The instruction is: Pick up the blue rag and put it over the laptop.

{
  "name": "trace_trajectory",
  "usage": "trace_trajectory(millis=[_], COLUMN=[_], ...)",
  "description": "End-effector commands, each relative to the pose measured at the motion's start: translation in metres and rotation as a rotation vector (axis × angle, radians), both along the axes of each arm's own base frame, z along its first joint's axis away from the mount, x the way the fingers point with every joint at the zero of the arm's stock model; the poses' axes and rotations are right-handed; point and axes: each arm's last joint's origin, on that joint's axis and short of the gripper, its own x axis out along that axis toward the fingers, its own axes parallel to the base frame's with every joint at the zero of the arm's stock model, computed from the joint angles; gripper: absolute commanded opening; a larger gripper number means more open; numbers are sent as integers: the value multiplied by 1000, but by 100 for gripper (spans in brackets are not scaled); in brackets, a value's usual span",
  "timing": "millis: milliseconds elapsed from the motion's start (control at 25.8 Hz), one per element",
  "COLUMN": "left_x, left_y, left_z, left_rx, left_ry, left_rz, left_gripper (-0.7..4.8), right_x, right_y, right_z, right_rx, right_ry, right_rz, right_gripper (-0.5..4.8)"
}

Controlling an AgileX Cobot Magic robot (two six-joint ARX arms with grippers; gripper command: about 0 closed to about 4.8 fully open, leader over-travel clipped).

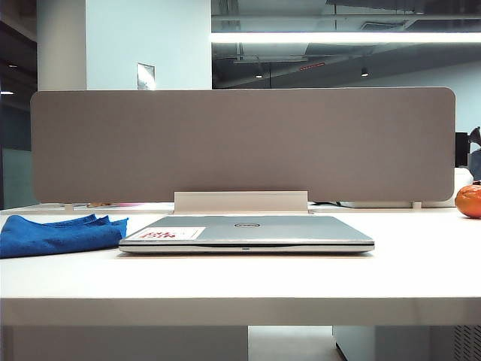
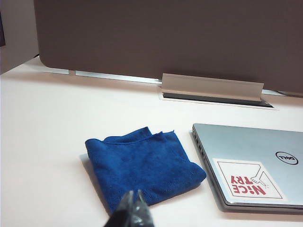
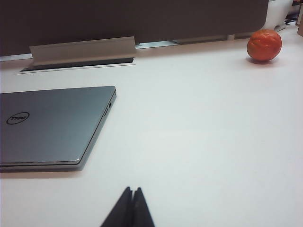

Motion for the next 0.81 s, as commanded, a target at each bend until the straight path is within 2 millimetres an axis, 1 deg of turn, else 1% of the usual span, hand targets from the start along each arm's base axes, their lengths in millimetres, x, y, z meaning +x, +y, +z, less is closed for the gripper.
trace_trajectory(millis=[39,813], left_x=[0,0], left_y=[0,0], left_z=[2,2], left_rx=[1,1], left_ry=[-15,-10], left_rz=[-9,-5], left_gripper=[-6,-6], right_x=[0,0], right_y=[0,1], right_z=[0,0], right_rx=[-2,7], right_ry=[-10,-14], right_rz=[-2,16], right_gripper=[-5,-5])
